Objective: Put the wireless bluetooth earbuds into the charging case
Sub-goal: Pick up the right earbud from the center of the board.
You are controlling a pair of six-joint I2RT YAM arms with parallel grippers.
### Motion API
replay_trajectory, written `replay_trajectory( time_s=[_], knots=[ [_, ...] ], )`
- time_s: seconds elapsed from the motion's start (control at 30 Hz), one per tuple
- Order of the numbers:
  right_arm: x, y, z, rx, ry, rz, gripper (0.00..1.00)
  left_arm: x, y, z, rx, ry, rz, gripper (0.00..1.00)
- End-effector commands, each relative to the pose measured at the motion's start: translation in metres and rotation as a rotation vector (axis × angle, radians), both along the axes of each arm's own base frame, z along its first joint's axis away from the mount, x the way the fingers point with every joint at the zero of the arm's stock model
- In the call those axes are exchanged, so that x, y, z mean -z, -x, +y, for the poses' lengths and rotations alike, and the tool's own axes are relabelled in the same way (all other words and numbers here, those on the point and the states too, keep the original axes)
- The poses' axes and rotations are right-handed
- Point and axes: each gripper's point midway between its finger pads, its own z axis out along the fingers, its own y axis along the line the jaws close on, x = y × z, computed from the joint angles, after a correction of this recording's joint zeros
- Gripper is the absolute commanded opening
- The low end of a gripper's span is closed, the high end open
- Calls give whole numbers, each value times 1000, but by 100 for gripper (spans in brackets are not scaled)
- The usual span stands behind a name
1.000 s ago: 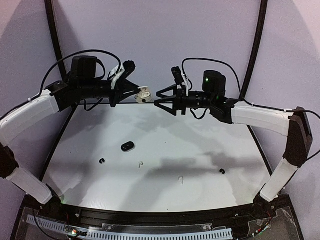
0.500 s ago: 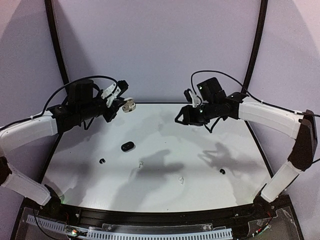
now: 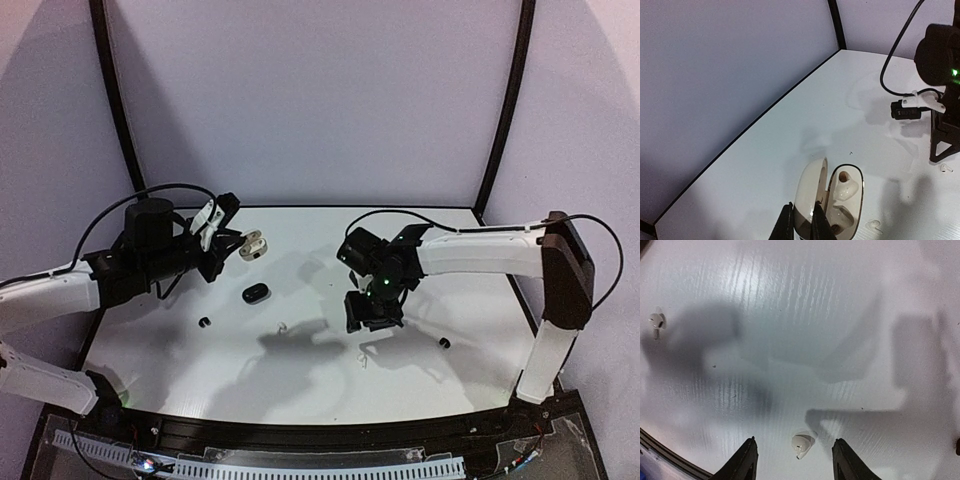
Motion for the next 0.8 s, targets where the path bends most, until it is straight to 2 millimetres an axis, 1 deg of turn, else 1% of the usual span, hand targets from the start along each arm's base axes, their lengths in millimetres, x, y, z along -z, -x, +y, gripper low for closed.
replay_trajectory(
  time_s=[0.0, 0.07, 0.13, 0.17, 0.27, 0.3, 0.33, 0.37, 0.43, 0.77],
  knots=[
    [26, 20, -8, -17, 96, 86, 51, -11, 8, -1, 21, 45, -22, 1],
    [37, 25, -7, -57, 118, 117, 50, -13, 9, -1, 27, 50, -24, 1],
    [42, 29, -3, -99, 126, 135, 50, -14, 8, -2, 29, 46, -28, 1],
    [48, 33, -3, -122, 146, 148, 50, -13, 8, -2, 28, 39, -30, 1],
    [58, 42, -7, -148, 199, 192, 50, -14, 6, -2, 26, 30, -33, 1],
    [61, 43, -8, -153, 206, 197, 47, -14, 6, -2, 28, 30, -33, 1],
    [63, 44, -9, -155, 210, 203, 40, -14, 5, -3, 27, 28, -32, 1],
    [64, 45, -8, -154, 209, 204, 35, -15, 5, -3, 29, 28, -33, 1],
    [65, 44, -7, -153, 208, 204, 30, -14, 4, -4, 31, 24, -31, 1],
    [65, 51, -8, -167, 259, 206, 29, -16, 1, -8, 43, 17, -37, 1]
  ],
)
